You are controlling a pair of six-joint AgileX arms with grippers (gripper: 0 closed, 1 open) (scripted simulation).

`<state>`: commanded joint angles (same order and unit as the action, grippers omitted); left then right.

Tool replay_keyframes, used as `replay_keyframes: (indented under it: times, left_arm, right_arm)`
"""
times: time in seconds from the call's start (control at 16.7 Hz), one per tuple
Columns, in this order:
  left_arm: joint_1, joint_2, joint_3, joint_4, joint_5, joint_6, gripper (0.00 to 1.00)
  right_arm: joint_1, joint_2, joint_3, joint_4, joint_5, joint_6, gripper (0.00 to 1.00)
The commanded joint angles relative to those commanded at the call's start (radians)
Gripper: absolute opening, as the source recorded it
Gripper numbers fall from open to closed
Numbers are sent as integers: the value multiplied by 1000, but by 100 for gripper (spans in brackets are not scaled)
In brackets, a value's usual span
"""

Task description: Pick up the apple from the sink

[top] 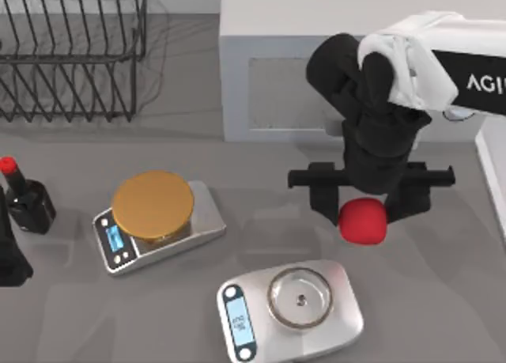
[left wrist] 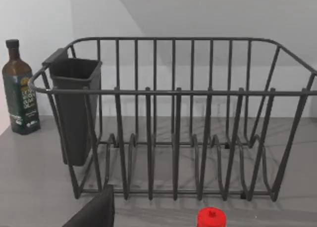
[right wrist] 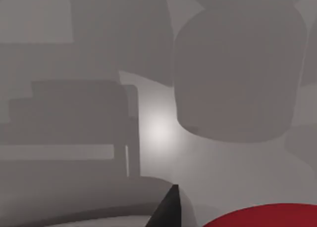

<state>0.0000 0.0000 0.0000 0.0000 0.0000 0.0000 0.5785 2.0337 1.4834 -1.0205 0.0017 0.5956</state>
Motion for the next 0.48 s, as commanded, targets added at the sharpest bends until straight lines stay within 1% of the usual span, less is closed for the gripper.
replay_keyframes:
  times: [0.48]
  left_arm:
    - [0, 0, 0, 0, 0, 0, 100]
  right_arm:
    - [0, 0, 0, 0, 0, 0, 68]
